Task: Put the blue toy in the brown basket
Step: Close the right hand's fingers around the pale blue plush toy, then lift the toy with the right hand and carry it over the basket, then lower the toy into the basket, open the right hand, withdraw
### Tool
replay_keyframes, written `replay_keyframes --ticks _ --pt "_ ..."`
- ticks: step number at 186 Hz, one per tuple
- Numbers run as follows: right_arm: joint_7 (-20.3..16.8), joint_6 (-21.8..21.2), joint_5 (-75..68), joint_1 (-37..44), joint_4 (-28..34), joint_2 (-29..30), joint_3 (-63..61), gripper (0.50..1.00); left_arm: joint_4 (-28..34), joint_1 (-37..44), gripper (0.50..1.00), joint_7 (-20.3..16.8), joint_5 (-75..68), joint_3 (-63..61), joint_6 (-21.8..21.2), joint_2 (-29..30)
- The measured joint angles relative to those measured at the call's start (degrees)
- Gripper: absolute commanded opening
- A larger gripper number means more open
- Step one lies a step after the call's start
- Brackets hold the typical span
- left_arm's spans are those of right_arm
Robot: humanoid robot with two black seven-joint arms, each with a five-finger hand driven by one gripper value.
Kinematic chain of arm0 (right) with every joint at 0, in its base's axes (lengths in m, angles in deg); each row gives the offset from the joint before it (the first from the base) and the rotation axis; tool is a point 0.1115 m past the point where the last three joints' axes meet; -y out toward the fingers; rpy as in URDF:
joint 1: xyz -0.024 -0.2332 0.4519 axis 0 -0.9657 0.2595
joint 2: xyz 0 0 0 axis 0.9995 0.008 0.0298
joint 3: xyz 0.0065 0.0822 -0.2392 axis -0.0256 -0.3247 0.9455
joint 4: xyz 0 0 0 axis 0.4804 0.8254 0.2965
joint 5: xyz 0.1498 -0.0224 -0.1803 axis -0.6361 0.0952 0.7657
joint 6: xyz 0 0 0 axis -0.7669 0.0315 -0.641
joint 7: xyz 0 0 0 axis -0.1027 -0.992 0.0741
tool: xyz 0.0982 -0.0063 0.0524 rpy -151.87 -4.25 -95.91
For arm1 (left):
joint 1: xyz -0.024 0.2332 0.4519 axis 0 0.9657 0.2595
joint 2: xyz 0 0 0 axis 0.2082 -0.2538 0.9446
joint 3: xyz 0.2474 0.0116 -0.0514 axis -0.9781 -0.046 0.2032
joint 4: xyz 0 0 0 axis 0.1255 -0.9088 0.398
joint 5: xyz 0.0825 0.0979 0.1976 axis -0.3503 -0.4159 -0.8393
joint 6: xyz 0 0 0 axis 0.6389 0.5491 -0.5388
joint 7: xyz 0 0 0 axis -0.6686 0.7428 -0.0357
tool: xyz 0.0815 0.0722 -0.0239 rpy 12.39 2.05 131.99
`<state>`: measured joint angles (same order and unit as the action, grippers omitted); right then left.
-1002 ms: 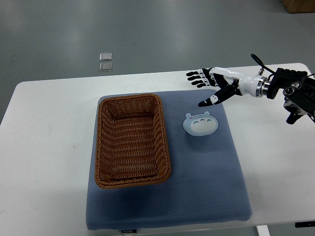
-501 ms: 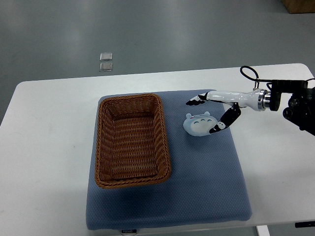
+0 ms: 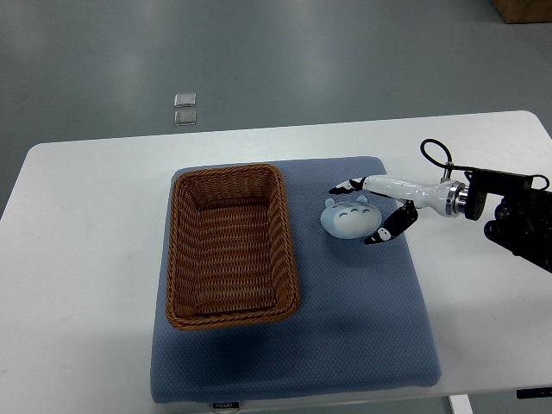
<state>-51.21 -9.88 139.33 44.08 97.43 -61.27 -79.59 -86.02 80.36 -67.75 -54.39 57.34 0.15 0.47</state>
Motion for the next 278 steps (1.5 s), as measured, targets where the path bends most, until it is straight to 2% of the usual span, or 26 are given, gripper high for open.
replay_keyframes --ticks 12,28,47,91,131,159,219,255,278 --pt "0.0 0.1 0.1 -0.3 -0.2 0.5 0.0 0.699 0.0 0.0 1.000 0.0 0.0 0.0 0.0 0.0" --pt "0.0 0.2 0.2 -0.5 -0.3 0.9 0.0 0.631 0.0 0.0 1.000 0.0 0.0 0.0 0.0 0.0" --pt "-0.1 0.2 0.1 -0.6 -0.6 1.1 0.0 0.500 0.0 0.0 1.000 0.0 0.0 0.0 0.0 0.0" --pt "1.5 -0.8 -5.2 0.5 -0.5 1.3 -1.0 0.500 0.0 0.0 1.000 0.0 0.0 0.0 0.0 0.0" --pt "3.8 -5.2 -11.7 4.0 -0.3 1.1 -1.1 0.500 0.0 0.0 1.000 0.0 0.0 0.0 0.0 0.0" --pt "5.4 -5.9 -12.2 6.5 0.5 2.6 -1.3 0.500 0.0 0.0 1.000 0.0 0.0 0.0 0.0 0.0" --pt "5.2 -5.3 -10.5 10.8 0.8 14.5 -0.9 0.500 0.0 0.0 1.000 0.0 0.0 0.0 0.0 0.0" --pt "3.7 -5.2 -6.9 10.6 -1.7 21.4 -0.2 0.500 0.0 0.0 1.000 0.0 0.0 0.0 0.0 0.0" --pt "2.6 -5.3 -6.4 9.1 -3.2 23.8 -0.2 0.500 0.0 0.0 1.000 0.0 0.0 0.0 0.0 0.0"
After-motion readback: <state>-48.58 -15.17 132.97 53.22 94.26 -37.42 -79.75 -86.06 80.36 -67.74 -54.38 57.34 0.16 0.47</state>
